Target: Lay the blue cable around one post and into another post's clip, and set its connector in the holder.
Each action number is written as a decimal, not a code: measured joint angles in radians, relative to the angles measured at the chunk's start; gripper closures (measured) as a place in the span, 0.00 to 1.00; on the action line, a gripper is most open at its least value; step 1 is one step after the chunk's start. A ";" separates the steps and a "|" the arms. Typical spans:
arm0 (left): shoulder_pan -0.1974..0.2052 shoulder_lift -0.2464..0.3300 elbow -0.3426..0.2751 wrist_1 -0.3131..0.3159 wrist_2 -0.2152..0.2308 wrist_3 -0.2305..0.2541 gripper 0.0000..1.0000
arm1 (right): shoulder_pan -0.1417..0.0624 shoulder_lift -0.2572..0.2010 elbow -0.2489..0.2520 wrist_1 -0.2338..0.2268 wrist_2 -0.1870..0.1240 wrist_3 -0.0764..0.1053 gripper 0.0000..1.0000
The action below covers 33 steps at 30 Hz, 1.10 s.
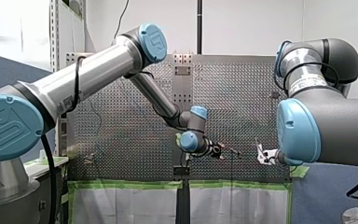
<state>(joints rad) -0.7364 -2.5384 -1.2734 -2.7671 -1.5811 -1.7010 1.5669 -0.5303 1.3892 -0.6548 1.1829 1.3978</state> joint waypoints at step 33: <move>0.003 0.004 -0.030 0.012 -0.011 -0.055 0.02 | 0.000 0.007 0.000 -0.003 -0.005 0.006 1.00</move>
<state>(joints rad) -0.7339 -2.5346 -1.3035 -2.7549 -1.5926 -1.7561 1.5670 -0.5238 1.3891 -0.6581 1.1782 1.4039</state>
